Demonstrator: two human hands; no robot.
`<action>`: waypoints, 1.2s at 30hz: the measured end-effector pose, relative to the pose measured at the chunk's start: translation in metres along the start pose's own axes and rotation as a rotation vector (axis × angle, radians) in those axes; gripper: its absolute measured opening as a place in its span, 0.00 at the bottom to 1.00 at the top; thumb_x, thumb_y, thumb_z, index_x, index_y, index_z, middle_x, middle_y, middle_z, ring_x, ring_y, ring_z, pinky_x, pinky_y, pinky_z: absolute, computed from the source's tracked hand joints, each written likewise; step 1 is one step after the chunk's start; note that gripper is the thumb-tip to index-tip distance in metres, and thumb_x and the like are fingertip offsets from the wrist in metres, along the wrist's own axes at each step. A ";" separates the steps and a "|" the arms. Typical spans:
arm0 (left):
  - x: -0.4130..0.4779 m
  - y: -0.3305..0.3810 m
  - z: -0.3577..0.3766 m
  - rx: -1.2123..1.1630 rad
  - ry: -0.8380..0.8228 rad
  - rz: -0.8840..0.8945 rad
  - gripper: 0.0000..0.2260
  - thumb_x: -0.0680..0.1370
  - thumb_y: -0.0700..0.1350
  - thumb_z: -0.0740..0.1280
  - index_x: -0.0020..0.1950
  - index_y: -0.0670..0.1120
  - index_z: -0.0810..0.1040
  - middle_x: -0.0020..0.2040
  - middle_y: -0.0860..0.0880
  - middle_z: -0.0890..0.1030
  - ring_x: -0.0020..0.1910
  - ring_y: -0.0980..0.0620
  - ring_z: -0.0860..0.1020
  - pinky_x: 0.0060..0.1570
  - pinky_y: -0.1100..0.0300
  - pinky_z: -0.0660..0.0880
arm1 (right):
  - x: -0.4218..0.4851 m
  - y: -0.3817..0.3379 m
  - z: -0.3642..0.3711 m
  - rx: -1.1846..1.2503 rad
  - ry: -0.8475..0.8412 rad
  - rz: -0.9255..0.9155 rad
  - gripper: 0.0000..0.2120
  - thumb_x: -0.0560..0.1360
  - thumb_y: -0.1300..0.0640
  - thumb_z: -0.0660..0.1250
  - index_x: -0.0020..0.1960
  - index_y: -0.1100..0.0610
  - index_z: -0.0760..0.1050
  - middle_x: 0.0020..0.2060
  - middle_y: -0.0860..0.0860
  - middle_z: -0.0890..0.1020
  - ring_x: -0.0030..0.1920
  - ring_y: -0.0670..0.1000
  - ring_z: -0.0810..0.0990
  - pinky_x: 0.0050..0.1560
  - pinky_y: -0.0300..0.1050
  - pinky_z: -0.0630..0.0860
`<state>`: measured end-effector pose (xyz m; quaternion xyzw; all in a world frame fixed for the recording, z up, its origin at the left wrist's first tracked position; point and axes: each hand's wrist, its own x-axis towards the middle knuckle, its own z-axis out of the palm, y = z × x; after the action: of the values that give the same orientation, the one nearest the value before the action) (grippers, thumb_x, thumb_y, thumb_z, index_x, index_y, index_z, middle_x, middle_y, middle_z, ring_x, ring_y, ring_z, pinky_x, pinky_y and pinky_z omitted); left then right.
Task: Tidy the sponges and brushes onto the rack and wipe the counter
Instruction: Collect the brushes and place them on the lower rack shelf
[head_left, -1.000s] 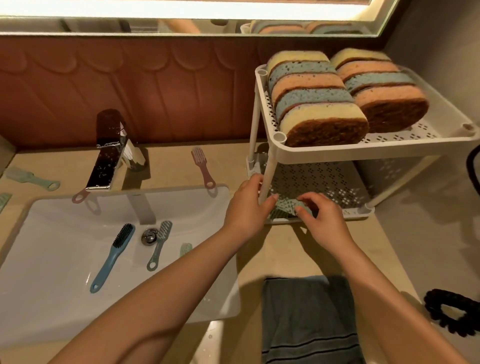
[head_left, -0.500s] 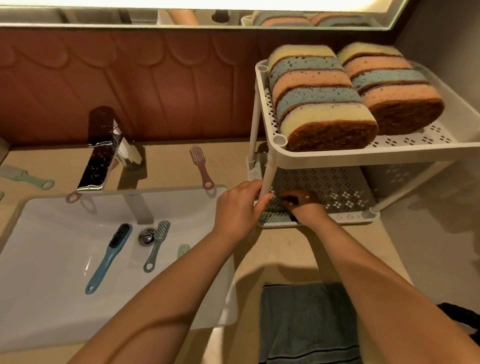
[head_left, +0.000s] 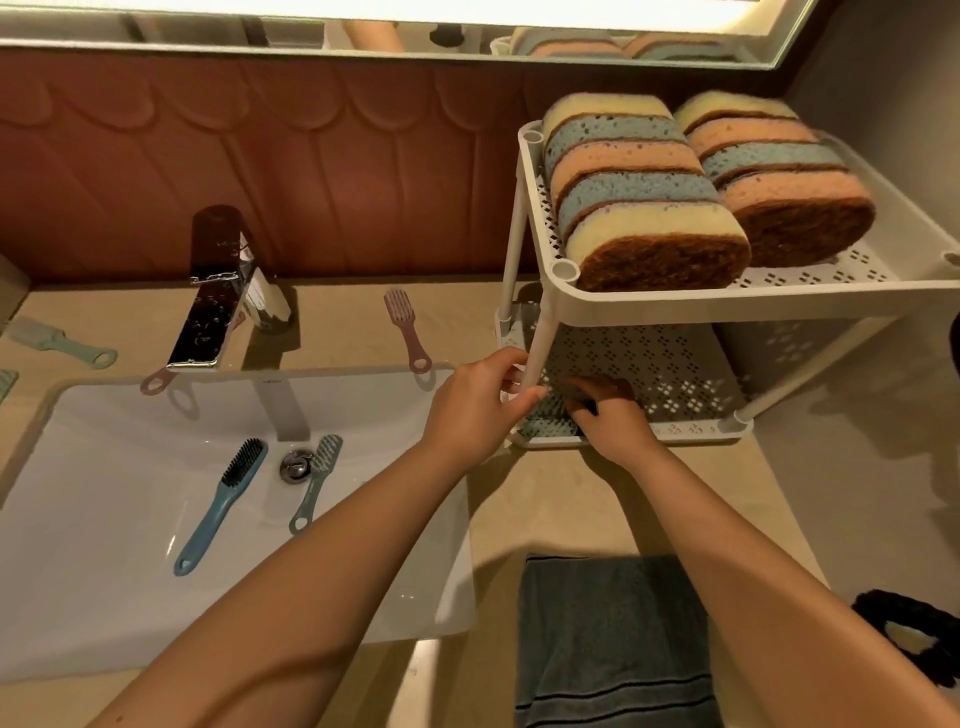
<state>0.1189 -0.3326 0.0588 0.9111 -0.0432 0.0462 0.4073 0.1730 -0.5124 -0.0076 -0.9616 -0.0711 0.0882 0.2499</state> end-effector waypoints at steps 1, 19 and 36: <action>-0.004 -0.003 -0.001 -0.042 -0.019 -0.012 0.15 0.75 0.49 0.69 0.60 0.48 0.76 0.52 0.50 0.81 0.52 0.54 0.78 0.49 0.57 0.76 | -0.005 -0.003 -0.001 0.041 0.018 0.004 0.16 0.76 0.58 0.62 0.63 0.52 0.76 0.59 0.58 0.77 0.60 0.61 0.73 0.60 0.56 0.72; -0.118 -0.192 -0.094 0.171 -0.554 -0.454 0.05 0.78 0.44 0.63 0.45 0.45 0.75 0.44 0.48 0.79 0.45 0.50 0.77 0.45 0.61 0.71 | -0.089 -0.130 0.089 -0.045 -0.289 -0.253 0.13 0.78 0.51 0.58 0.58 0.53 0.76 0.52 0.50 0.79 0.49 0.53 0.79 0.47 0.43 0.72; -0.146 -0.310 -0.102 0.190 -0.435 -0.756 0.07 0.77 0.48 0.64 0.43 0.46 0.72 0.40 0.51 0.74 0.38 0.52 0.73 0.35 0.61 0.68 | -0.060 -0.189 0.225 -0.244 -0.495 0.326 0.16 0.73 0.48 0.66 0.53 0.59 0.76 0.48 0.55 0.82 0.48 0.56 0.81 0.40 0.42 0.70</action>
<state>0.0050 -0.0442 -0.1194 0.8849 0.2125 -0.2947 0.2913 0.0509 -0.2540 -0.0998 -0.9326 0.0151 0.3491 0.0905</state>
